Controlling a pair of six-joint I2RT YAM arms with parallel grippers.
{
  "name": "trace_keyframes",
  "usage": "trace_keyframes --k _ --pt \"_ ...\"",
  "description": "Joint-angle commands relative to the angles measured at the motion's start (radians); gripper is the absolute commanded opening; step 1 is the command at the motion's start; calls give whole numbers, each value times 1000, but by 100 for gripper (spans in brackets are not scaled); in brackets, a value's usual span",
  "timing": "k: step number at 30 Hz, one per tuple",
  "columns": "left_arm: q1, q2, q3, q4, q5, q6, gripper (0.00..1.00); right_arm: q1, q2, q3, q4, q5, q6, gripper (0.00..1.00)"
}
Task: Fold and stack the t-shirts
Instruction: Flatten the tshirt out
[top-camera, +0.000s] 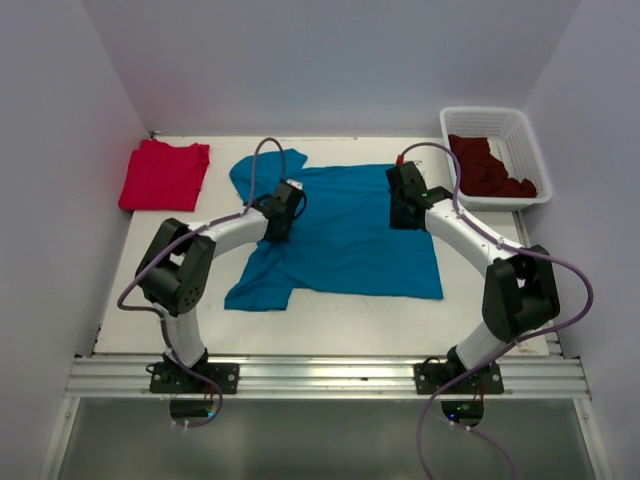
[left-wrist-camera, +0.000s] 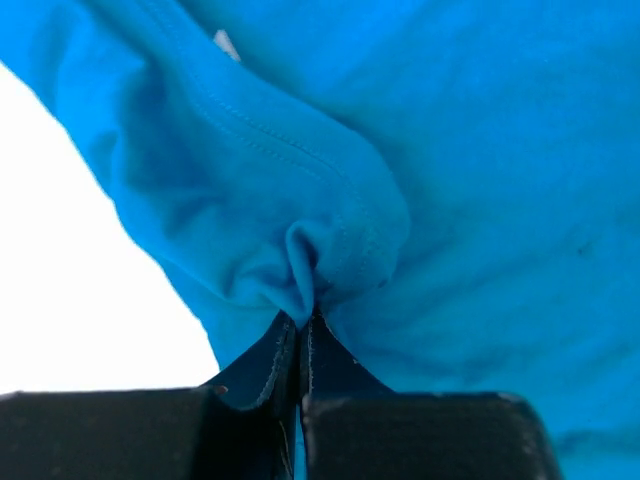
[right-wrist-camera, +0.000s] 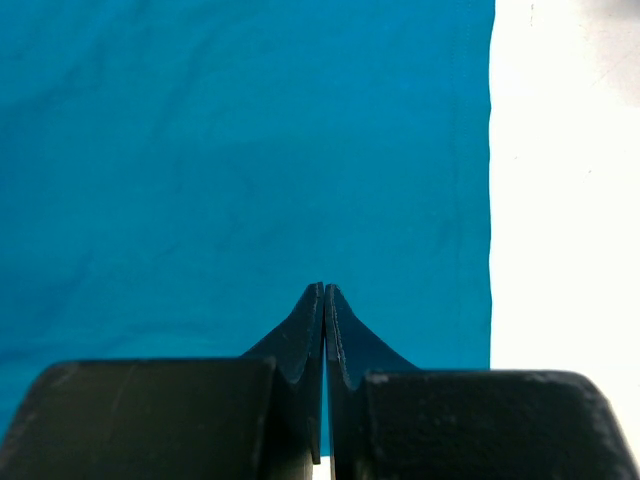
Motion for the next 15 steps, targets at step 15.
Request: trace_keyframes --k 15 --pt "214 -365 -226 -75 81 -364 19 -2 25 10 3 11 -15 0"
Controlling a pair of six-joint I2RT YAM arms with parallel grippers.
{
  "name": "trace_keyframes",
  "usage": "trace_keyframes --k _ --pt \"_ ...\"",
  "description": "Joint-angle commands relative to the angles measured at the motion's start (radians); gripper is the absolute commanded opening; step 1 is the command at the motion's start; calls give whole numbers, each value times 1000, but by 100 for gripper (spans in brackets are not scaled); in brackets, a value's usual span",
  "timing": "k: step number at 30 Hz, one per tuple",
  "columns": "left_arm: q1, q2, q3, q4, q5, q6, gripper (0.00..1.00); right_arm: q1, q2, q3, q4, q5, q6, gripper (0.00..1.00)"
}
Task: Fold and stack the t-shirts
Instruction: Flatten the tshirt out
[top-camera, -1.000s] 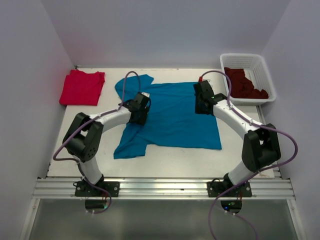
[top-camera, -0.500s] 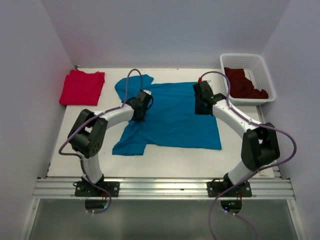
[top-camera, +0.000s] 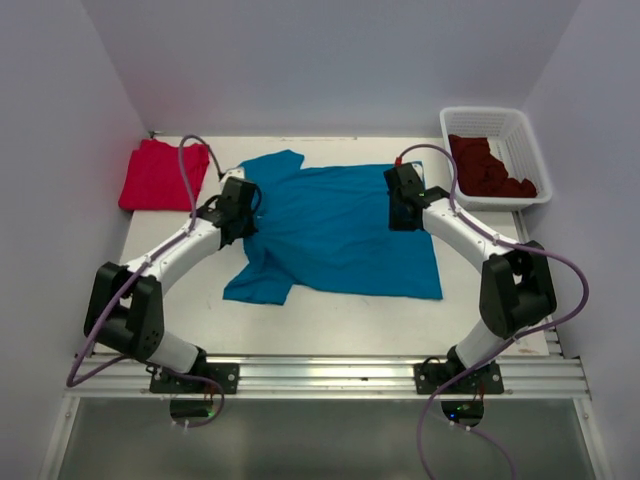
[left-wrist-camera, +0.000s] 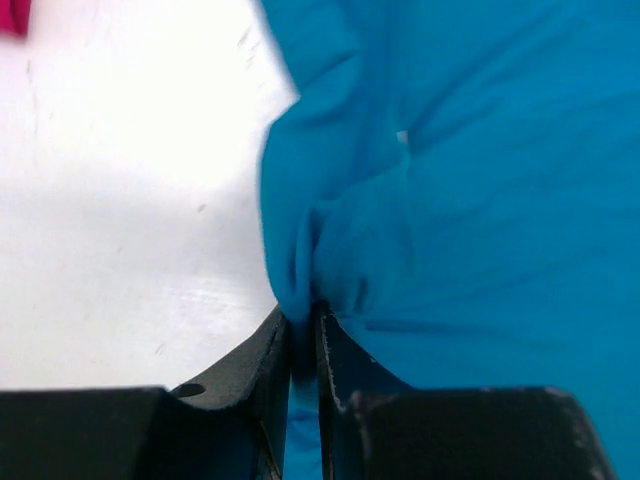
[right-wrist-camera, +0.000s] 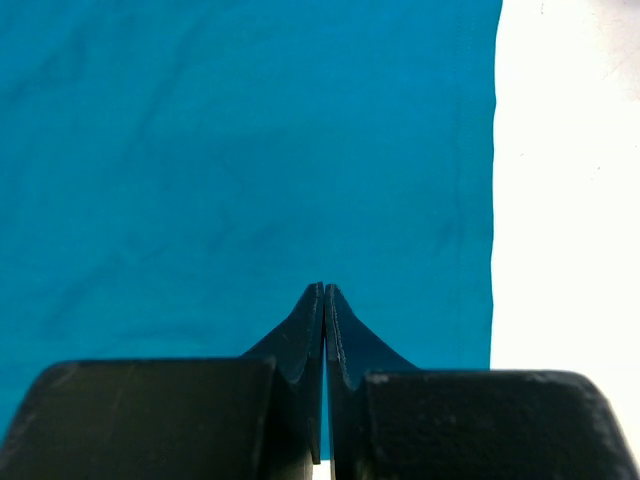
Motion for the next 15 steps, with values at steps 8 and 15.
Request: trace_keyframes --k 8,15 --pt "220 -62 -306 157 311 -313 50 -2 -12 0 -2 12 -15 0" --pt "175 -268 -331 297 265 -163 100 -3 -9 0 0 8 -13 0"
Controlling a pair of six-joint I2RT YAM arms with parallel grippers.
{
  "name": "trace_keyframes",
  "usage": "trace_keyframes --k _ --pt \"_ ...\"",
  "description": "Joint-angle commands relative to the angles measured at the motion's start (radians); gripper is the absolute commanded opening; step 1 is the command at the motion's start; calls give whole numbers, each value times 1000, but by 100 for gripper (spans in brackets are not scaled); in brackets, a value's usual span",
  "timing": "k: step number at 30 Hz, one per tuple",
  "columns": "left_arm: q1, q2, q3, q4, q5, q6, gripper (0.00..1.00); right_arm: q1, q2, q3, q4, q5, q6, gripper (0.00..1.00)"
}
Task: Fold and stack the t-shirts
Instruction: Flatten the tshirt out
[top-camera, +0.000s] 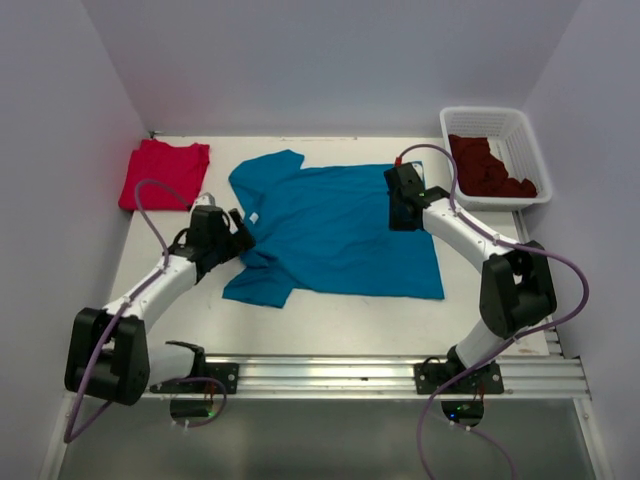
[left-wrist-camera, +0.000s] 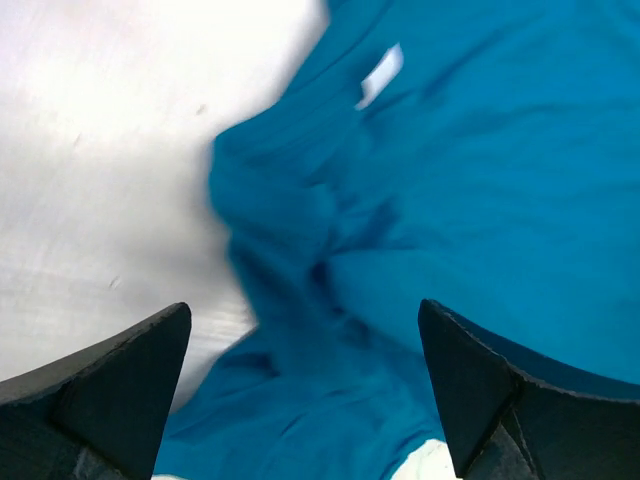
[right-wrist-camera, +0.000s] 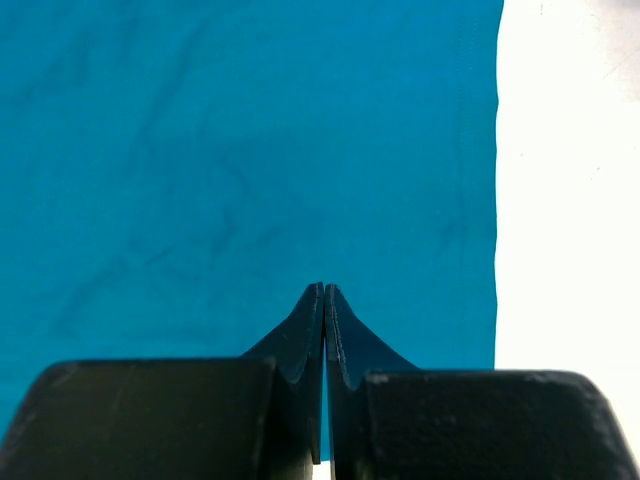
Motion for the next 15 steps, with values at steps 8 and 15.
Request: trace_keyframes --k 8,15 --pt "-108 179 290 -5 -43 288 100 -3 5 4 -4 -2 -6 0" --pt "-105 380 360 4 -129 299 98 -3 -10 -2 -12 9 -14 0"
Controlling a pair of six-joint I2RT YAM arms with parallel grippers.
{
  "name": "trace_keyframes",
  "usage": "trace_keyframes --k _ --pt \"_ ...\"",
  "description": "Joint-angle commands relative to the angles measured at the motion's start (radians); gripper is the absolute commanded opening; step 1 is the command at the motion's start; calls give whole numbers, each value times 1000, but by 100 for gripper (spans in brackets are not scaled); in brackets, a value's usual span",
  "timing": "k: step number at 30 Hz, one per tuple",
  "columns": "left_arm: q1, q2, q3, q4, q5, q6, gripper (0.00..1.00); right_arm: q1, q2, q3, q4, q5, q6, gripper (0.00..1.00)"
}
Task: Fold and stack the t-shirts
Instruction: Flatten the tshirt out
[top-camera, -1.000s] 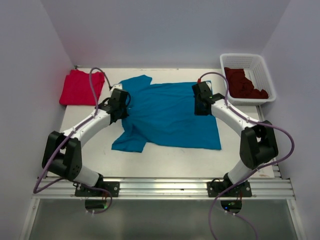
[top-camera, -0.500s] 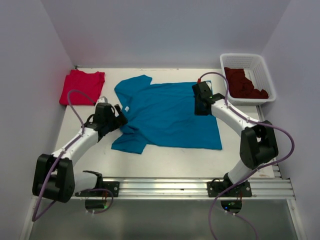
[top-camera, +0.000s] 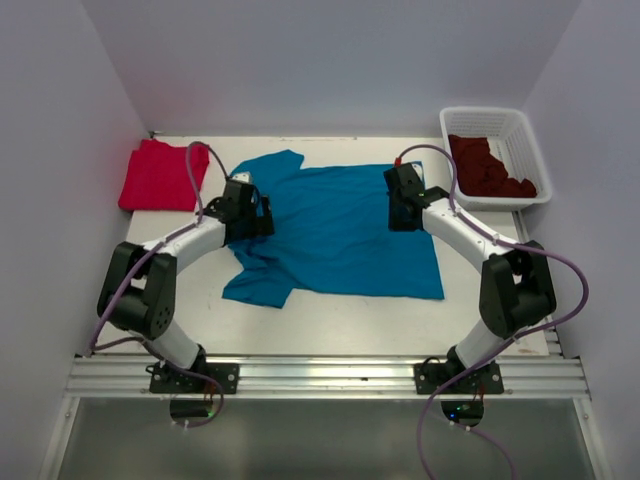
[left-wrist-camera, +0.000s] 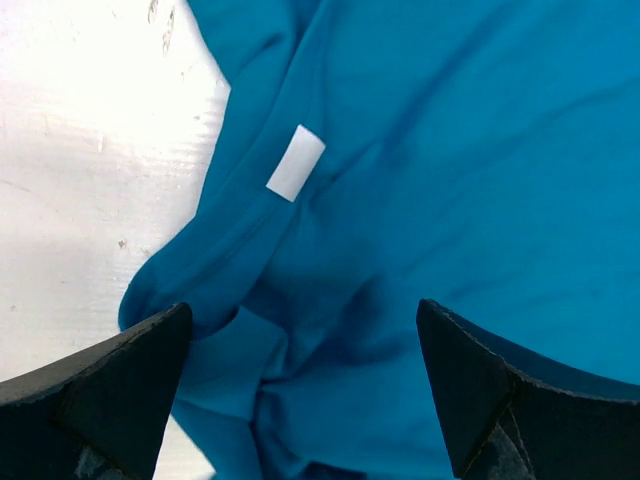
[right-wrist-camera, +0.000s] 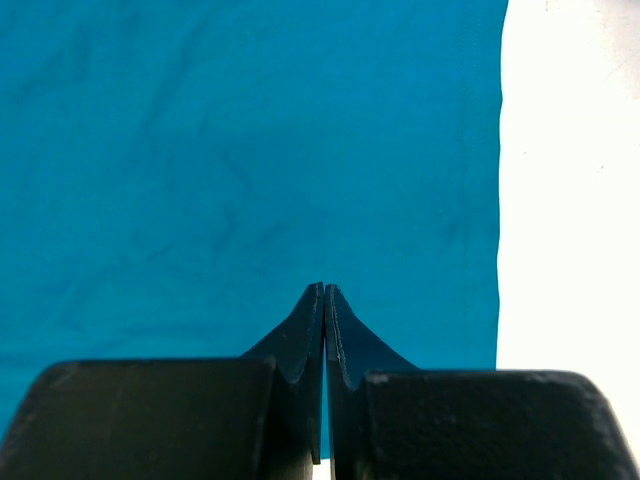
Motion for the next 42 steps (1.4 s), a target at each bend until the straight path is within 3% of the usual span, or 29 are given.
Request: trace_keyframes --k 1,6,11,15,19,22,23,24,27,28,31,42 --pt "6 56 55 8 -52 48 98 -3 -11 -2 -9 17 -12 0" --pt "30 147 109 -20 -67 40 97 -2 -10 -5 -11 20 -12 0" --pt "40 149 102 -118 -190 -50 98 -2 -8 -5 -14 26 -17 0" --pt "70 81 7 -121 -223 -131 100 -3 -6 -8 -7 25 -18 0" --pt "93 -69 -164 10 -193 -190 96 -3 0 -9 -7 20 -17 0" --pt "98 -147 -201 74 -150 -164 66 -2 0 -11 -3 17 -18 0" --pt "96 -154 -196 84 -142 -150 45 -3 0 -9 -4 15 -18 0" --pt "98 -152 -178 86 -135 -144 38 -3 -2 -9 -4 17 -18 0" --pt "98 -128 -144 89 -107 -121 34 -3 -5 -13 -4 17 -17 0" --pt "96 -121 -139 97 -105 -118 21 -3 -6 -13 -4 17 -18 0" --pt "98 -95 -121 101 -101 -101 0 -3 -13 -16 -6 18 -18 0" --pt "122 165 80 100 -41 -13 0 -2 -14 -17 -11 15 -21 0"
